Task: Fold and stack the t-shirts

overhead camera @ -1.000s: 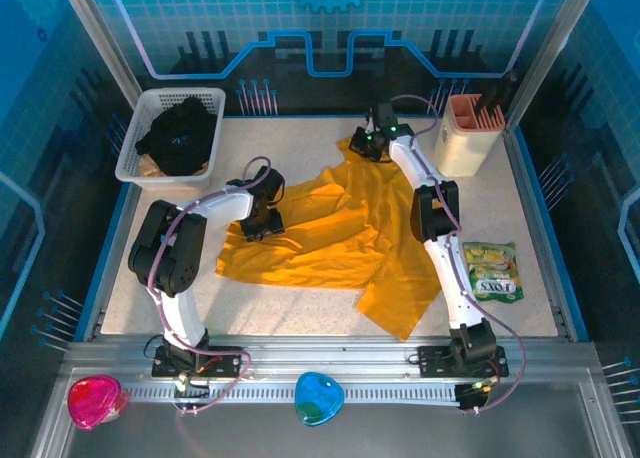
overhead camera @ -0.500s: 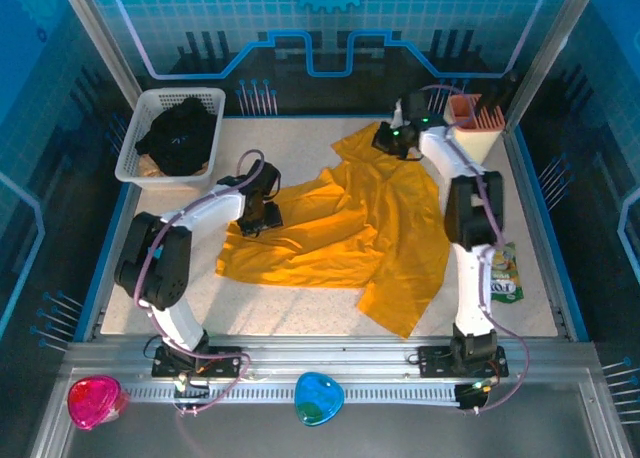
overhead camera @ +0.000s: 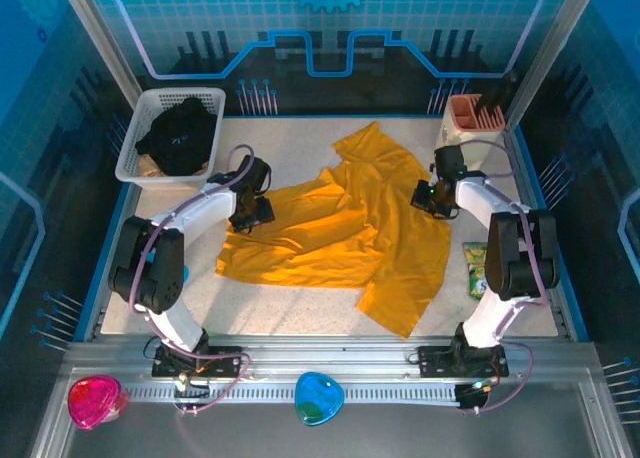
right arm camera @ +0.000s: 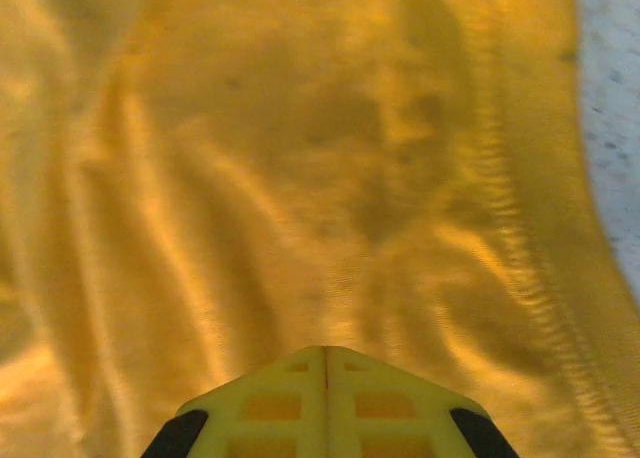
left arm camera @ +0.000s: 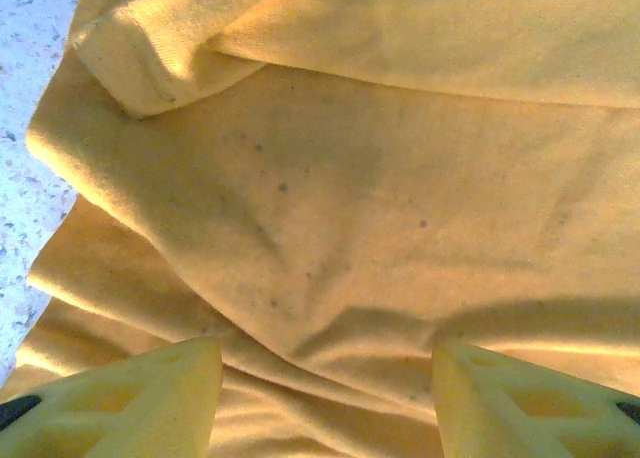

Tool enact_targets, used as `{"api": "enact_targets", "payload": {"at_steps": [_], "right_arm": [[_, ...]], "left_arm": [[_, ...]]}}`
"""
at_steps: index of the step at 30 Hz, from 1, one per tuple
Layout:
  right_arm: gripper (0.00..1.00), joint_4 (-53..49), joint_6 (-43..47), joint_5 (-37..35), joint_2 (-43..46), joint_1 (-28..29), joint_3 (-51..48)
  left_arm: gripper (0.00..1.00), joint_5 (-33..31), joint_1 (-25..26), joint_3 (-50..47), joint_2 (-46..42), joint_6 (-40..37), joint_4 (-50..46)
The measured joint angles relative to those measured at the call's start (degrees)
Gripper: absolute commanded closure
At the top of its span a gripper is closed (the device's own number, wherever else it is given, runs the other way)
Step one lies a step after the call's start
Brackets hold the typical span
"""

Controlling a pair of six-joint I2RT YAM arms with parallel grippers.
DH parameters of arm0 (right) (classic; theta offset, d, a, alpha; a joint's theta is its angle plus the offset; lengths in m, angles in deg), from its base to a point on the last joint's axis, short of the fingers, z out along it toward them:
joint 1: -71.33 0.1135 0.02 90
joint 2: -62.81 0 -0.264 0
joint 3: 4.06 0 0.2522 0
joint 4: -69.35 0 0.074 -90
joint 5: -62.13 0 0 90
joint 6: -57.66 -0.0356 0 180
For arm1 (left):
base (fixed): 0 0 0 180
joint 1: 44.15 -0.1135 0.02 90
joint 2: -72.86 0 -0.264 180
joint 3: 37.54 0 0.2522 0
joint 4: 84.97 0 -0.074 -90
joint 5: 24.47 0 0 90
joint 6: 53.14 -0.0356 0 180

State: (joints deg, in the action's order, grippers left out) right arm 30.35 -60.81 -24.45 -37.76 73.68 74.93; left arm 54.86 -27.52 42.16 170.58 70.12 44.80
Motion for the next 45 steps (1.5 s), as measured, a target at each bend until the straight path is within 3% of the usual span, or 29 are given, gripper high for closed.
{"api": "enact_targets", "payload": {"at_steps": [9, 20, 33, 42, 45], "right_arm": [[1.00, 0.87, -4.46, -0.72, -9.33, -1.77, 3.52], [1.00, -2.47, -12.76, -8.07, -8.13, -3.50, 3.34], [1.00, -3.21, -14.95, -8.94, -6.73, -6.38, 1.66], [1.00, -4.09, -18.32, -8.11, -6.73, -8.90, 1.84], [1.00, -4.09, -18.25, -7.06, -6.67, -9.18, 1.84]], "left_arm": [[0.43, 0.52, -0.02, -0.07, 6.21, -0.15, 2.95], [0.43, 1.03, -0.02, -2.45, 7.15, 1.40, 6.43], [0.38, 0.46, 2.71, -2.97, 6.58, 2.86, 7.91], [0.24, -1.77, 2.38, 5.53, 3.76, 2.58, -3.15], [0.27, -3.87, 0.85, 10.80, 1.46, 1.70, -5.99]]}}
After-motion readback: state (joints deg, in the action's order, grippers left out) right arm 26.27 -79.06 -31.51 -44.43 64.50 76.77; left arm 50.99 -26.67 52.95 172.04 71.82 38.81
